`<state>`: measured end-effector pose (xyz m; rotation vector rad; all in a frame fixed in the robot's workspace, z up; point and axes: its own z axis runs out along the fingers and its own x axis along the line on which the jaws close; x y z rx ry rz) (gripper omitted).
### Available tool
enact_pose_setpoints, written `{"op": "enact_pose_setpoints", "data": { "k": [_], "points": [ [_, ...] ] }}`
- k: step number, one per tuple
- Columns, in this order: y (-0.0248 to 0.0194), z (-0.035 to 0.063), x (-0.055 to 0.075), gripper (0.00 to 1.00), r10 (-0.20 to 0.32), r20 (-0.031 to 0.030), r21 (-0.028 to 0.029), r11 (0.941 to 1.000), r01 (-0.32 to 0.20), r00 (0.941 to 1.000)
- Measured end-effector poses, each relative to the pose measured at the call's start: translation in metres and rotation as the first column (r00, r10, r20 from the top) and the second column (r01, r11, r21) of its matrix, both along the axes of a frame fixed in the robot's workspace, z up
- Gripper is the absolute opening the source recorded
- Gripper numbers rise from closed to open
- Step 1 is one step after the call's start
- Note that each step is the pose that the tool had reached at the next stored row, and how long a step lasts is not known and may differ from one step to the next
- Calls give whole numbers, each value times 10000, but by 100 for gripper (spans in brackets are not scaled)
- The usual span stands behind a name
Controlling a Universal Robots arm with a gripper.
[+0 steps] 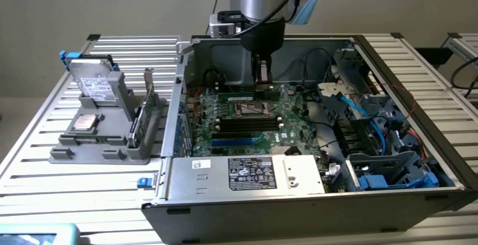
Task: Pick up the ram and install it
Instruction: 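Insert the ram into the slot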
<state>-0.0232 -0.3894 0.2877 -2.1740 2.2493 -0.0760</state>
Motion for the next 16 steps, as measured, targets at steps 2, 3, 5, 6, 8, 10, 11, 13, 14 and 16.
{"op": "enact_pose_setpoints", "data": {
  "k": [2, 3, 5, 6, 8, 10, 11, 13, 14, 16],
  "points": [
    [-9, -4, 0, 12, 2, 1, 2, 10000, -2, 10000],
    [-9, -7, 0, 12, 2, 0, 2, 10000, -2, 10000],
    [-11, -15, 0, 12, 3, 0, 1, 10000, -3, 10000],
    [-11, -20, 0, 12, 3, -1, -3, 10000, -3, 10000],
    [-11, -33, 1, 12, 6, 0, -5, 10000, -6, 10000],
    [-13, -55, 2, 12, 8, 0, -4, 10000, -8, 10000],
    [-14, -64, 2, 12, 8, 0, -4, 10000, -8, 10000],
    [-18, -77, 4, 12, 10, 0, -4, 10000, -10, 10000],
    [-23, -81, 6, 12, 11, -1, -5, 10000, -11, 10000],
    [-48, -86, 10, 12, 11, 0, -4, 10000, -11, 10000]
  ]
}}
